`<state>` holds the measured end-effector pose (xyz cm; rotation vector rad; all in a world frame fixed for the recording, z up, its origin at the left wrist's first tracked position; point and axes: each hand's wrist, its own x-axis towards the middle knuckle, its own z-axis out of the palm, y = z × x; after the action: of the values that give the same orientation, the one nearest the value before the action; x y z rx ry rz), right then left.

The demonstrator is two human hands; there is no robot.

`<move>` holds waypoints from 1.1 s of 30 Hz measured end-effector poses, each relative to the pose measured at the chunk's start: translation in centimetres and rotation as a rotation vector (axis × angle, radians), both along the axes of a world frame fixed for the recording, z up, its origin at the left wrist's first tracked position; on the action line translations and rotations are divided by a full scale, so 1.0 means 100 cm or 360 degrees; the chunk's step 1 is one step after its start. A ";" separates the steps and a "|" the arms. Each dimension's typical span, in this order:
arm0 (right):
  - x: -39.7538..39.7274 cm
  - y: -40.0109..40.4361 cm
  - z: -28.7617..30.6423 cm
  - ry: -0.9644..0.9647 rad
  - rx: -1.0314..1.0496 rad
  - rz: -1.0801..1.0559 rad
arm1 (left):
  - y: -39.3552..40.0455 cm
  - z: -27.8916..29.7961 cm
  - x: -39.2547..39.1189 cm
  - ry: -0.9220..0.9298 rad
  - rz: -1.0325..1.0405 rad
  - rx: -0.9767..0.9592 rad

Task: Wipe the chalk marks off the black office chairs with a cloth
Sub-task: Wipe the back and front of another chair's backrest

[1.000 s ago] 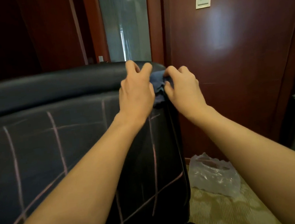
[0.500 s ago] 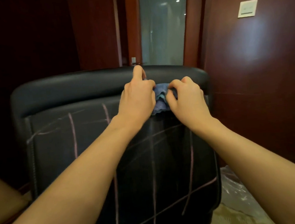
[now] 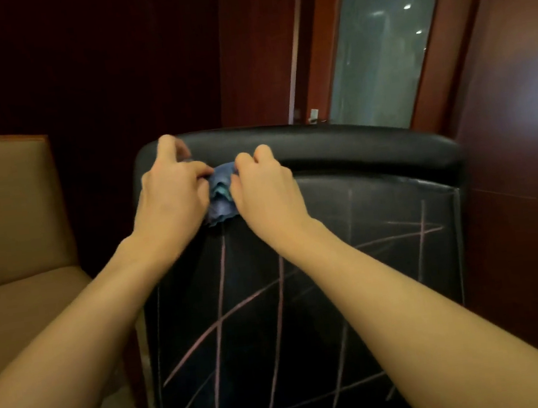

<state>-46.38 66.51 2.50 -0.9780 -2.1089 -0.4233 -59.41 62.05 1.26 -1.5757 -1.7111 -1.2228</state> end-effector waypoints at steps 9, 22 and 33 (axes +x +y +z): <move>0.066 0.023 0.012 -0.0015 0.0010 -0.0159 | 0.025 0.001 0.074 -0.0183 -0.0231 0.0062; 0.274 0.057 0.000 0.0472 -0.0156 -0.0618 | 0.099 0.013 0.270 0.0088 -0.0807 -0.0128; 0.298 0.063 -0.023 0.1006 -0.0446 -0.0094 | 0.096 0.000 0.283 0.0240 -0.0771 -0.0105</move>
<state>-16.57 72.85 0.17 -1.1510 -1.5837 0.1543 -31.09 71.63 1.30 -2.1462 -1.3276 -1.2316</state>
